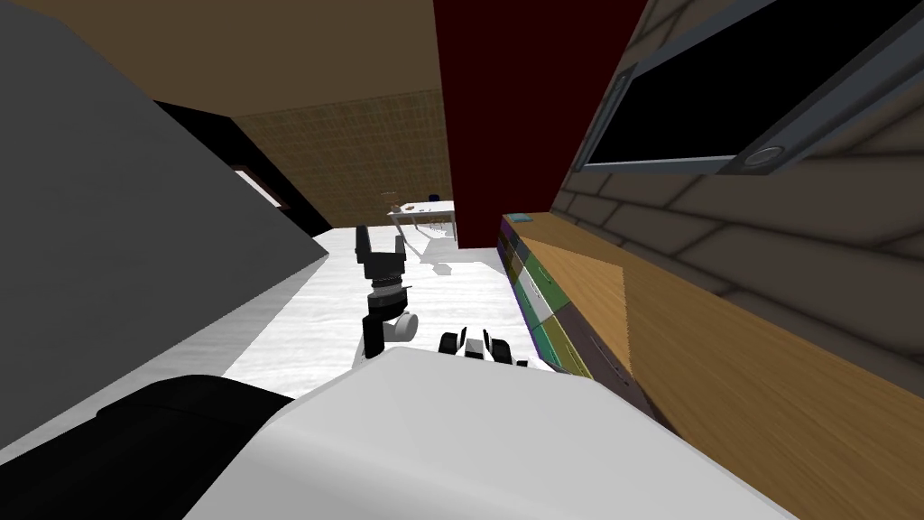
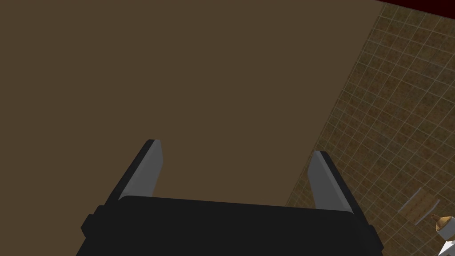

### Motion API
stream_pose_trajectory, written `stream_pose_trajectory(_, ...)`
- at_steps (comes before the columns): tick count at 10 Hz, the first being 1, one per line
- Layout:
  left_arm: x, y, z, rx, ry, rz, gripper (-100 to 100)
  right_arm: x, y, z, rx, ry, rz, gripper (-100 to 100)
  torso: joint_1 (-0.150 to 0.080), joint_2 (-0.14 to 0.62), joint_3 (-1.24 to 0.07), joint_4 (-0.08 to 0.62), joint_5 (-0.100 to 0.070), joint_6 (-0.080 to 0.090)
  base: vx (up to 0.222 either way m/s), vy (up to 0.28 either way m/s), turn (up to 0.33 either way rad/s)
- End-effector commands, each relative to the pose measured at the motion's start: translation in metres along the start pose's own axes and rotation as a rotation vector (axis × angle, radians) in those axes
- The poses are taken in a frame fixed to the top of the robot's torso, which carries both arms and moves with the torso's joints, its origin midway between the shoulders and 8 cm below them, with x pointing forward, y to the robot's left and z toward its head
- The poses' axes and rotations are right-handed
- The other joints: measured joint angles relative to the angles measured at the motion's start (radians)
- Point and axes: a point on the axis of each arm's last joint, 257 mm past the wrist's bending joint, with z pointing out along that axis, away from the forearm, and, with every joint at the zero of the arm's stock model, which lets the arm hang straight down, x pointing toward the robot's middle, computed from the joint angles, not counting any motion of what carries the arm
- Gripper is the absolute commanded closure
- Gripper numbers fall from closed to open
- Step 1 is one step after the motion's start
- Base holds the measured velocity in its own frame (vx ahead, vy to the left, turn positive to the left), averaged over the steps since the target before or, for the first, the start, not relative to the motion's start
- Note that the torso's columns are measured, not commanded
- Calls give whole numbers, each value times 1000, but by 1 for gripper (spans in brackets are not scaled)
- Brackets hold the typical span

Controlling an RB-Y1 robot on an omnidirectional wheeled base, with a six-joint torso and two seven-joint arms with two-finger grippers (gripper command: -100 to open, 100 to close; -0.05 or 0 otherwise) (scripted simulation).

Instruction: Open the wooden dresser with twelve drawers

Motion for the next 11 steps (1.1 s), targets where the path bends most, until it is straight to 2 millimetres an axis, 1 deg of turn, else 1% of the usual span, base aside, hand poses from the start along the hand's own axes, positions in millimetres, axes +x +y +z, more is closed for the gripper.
stream_pose_trajectory(1,0,0,0,0,0,0,0,4,-38,10,116,-18,-70,-100,0,-1,-1,0,0,0,72,6,62)
stream_pose_trajectory(3,0,0,0,0,0,0,0,4,-40,10,123,-17,-71,-100,0,-1,-1,-1,0,0,52,7,17)
stream_pose_trajectory(4,0,0,0,0,0,0,0,3,-63,15,194,-31,-111,-100,0,1,0,0,0,0,57,28,56)
stream_pose_trajectory(6,0,0,0,0,0,0,0,3,-63,15,194,-31,-111,-100,0,0,-1,0,0,0,39,12,12)
stream_pose_trajectory(9,0,0,0,0,0,0,0,-5,-119,23,367,-73,-203,-100,0,-3,-2,-1,0,0,84,5,56)
stream_pose_trajectory(11,0,0,0,0,0,0,0,-4,-122,23,376,-71,-208,-100,1,-1,-1,-1,0,0,56,14,4)
